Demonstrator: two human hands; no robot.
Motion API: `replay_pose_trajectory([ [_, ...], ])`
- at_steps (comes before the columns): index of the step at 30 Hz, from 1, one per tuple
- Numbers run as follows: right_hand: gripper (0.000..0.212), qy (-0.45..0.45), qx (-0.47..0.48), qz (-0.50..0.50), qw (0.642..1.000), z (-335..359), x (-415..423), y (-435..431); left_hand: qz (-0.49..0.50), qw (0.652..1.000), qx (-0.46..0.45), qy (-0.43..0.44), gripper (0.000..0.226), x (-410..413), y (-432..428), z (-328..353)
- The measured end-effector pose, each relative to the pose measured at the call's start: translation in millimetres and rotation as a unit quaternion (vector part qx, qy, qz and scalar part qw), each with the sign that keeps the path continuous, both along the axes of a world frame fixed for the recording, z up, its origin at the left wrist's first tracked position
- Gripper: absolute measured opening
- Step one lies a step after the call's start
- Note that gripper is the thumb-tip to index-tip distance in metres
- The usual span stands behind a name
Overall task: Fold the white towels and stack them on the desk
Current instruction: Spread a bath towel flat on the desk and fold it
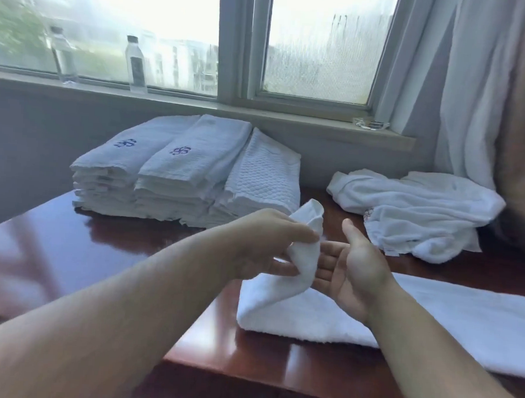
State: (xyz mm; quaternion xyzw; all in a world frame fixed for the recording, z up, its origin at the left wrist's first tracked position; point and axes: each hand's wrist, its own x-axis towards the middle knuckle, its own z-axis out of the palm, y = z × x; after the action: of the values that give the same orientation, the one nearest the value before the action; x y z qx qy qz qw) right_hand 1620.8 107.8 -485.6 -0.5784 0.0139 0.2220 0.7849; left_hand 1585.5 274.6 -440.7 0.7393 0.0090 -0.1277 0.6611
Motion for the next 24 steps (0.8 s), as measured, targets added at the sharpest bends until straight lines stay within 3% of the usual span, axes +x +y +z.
replay_pose_trajectory([
  [3, 0.088, 0.024, 0.082, 0.002, 0.996, -2, 3, -49, -0.057, 0.997, 0.048, 0.001, 0.042, 14, -58, -3],
  [6, 0.091, 0.066, 0.108, 0.014, 0.992, -8, 3, -93, -0.095, 0.987, 0.115, -0.068, 0.036, 22, -86, -4],
  [8, 0.091, 0.085, 0.046, 0.0, 0.995, -17, 6, -110, -0.052, 0.981, 0.133, -0.132, 0.031, 26, -82, -10],
  [12, 0.053, 0.073, -0.082, -0.01, 0.994, -27, 12, -103, 0.016, 0.935, 0.262, -0.237, 0.03, 26, -51, -38],
  [18, 0.024, -0.013, -0.221, 0.028, 0.975, -32, 20, -63, 0.063, 0.879, 0.396, -0.256, 0.038, 10, -6, -70],
  [20, 0.018, -0.041, -0.207, 0.03, 0.977, -33, 21, -54, 0.061, 0.874, 0.411, -0.252, 0.042, 3, -3, -73],
  [24, 0.037, -0.09, -0.142, -0.013, 0.986, -28, 27, -76, 0.081, 0.874, 0.384, -0.285, 0.043, -2, -9, -66],
])
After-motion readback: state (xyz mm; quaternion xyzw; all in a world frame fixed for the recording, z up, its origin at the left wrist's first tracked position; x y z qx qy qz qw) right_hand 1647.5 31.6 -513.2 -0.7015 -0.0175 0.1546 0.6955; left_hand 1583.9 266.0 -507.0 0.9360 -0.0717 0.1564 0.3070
